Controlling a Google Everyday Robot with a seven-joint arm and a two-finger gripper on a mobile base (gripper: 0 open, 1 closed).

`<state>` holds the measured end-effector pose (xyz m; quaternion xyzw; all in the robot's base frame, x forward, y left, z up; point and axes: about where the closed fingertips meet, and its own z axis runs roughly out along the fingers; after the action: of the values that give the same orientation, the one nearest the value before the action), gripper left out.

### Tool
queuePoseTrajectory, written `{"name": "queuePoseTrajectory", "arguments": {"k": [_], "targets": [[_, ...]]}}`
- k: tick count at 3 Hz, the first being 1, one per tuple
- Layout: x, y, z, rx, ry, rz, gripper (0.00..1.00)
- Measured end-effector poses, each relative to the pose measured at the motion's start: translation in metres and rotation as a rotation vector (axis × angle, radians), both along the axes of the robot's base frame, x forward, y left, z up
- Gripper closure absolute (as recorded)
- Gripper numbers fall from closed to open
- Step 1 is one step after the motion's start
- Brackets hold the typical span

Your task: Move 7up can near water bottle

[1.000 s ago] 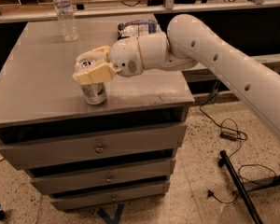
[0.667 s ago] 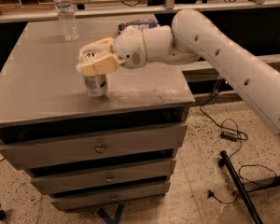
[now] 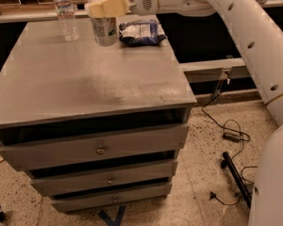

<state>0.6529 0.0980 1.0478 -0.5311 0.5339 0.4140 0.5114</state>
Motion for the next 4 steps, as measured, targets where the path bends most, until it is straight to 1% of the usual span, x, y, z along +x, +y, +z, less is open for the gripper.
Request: {"name": "queuePoseTrajectory", "arguments": {"k": [1, 2, 3, 4], "targets": [[0.000, 0.000, 0.000, 0.000, 0.000, 0.000, 1.00], [0.003, 0.006, -0.003, -0.010, 0.019, -0.009, 1.00], [0.044, 0.020, -0.023, -0.050, 0.050, -0.057, 1.00], [0.084, 0.031, -0.031, -0.069, 0.057, -0.092, 1.00]]}}
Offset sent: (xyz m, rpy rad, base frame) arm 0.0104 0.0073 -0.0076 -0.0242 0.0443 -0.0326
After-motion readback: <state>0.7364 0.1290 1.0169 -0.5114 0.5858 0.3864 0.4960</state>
